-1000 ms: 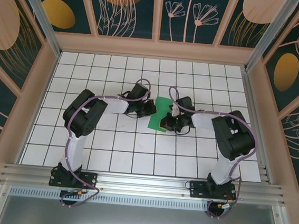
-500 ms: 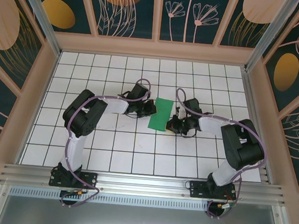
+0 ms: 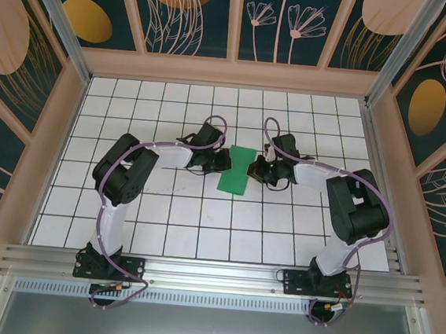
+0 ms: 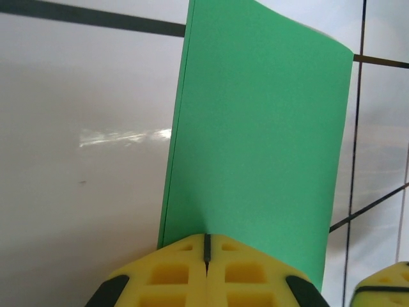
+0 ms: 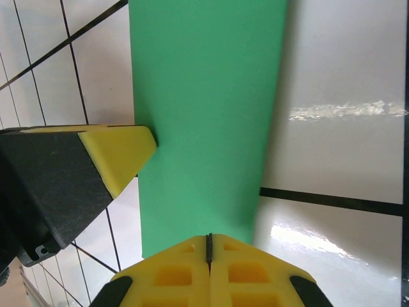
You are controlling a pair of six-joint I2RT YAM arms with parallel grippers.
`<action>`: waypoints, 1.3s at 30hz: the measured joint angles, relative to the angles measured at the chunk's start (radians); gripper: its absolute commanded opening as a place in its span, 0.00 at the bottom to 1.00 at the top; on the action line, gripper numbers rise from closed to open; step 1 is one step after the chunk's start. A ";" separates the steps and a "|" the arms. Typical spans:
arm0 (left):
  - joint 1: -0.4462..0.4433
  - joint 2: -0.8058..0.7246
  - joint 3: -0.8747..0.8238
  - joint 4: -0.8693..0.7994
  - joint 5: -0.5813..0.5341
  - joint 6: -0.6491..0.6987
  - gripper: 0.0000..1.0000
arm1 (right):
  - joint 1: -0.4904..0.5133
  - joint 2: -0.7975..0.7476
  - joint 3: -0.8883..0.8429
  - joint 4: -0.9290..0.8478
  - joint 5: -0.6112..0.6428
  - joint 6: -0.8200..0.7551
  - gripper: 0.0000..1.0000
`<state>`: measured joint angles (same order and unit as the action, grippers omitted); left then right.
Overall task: Fold a paper plane with a square sheet of paper (pick it up from the middle)
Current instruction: Fold the square sheet of paper in half at the center of the table, then rotate the paper at the center of the table.
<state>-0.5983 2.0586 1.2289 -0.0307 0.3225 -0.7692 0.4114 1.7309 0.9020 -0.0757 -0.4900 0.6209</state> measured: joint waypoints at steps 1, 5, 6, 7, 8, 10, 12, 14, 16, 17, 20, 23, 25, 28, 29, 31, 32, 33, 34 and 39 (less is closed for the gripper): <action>0.001 -0.009 -0.008 -0.004 -0.010 0.014 0.04 | 0.001 0.000 0.000 0.000 0.000 0.005 0.02; 0.002 -0.029 -0.023 -0.030 -0.038 0.103 0.02 | 0.011 0.002 0.002 0.012 0.000 0.015 0.02; 0.003 -0.031 -0.023 -0.033 -0.040 0.136 0.02 | 0.015 0.006 0.006 0.014 -0.001 0.015 0.02; 0.002 -0.031 -0.023 -0.034 -0.042 0.169 0.02 | 0.019 0.014 0.014 0.017 -0.002 0.015 0.02; 0.002 -0.031 -0.022 -0.036 -0.042 0.198 0.02 | 0.023 0.023 0.026 0.021 -0.002 0.014 0.02; 0.002 -0.031 -0.013 -0.051 -0.044 0.262 0.02 | 0.029 0.055 0.063 0.024 -0.001 0.014 0.02; 0.003 -0.031 -0.006 -0.064 -0.048 0.309 0.01 | 0.030 0.096 0.110 0.024 0.000 0.010 0.02; 0.003 -0.031 0.001 -0.080 -0.054 0.348 0.02 | 0.030 0.146 0.166 0.025 0.005 0.006 0.02; 0.003 -0.031 0.008 -0.094 -0.062 0.373 0.03 | 0.030 0.196 0.219 0.022 0.015 0.002 0.02; 0.003 -0.031 0.009 -0.097 -0.063 0.381 0.03 | 0.030 0.219 0.244 0.018 0.021 -0.002 0.02; 0.003 -0.031 0.014 -0.106 -0.064 0.395 0.05 | 0.030 0.276 0.307 0.002 0.048 -0.011 0.02; 0.003 -0.037 0.015 -0.120 -0.071 0.394 0.08 | 0.030 0.299 0.334 -0.031 0.083 -0.011 0.01; 0.005 -0.047 0.015 -0.131 -0.070 0.381 0.12 | 0.029 0.299 0.335 -0.054 0.105 -0.006 0.01; 0.009 -0.076 0.011 -0.128 -0.061 0.329 0.17 | 0.029 0.293 0.330 -0.058 0.128 0.022 0.01; 0.009 -0.094 0.000 -0.116 -0.055 0.301 0.19 | 0.030 0.283 0.318 -0.056 0.143 0.039 0.01; 0.009 -0.139 -0.036 -0.080 -0.037 0.238 0.21 | 0.028 0.251 0.282 -0.057 0.171 0.067 0.01; 0.009 -0.166 -0.062 -0.055 -0.027 0.200 0.21 | 0.027 0.229 0.255 -0.058 0.186 0.085 0.01; 0.009 -0.192 -0.089 -0.031 -0.016 0.163 0.20 | 0.026 0.204 0.225 -0.060 0.199 0.104 0.01; 0.009 -0.212 -0.111 -0.011 -0.011 0.135 0.20 | 0.026 0.182 0.198 -0.061 0.206 0.121 0.01; -0.007 -0.297 -0.215 0.080 0.014 -0.016 0.18 | 0.020 0.066 0.057 -0.033 0.198 0.204 0.01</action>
<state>-0.6052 1.7615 1.0138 0.0490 0.3367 -0.7856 0.4316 1.7969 0.9592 -0.1085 -0.2920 0.8249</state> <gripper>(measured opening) 0.191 0.065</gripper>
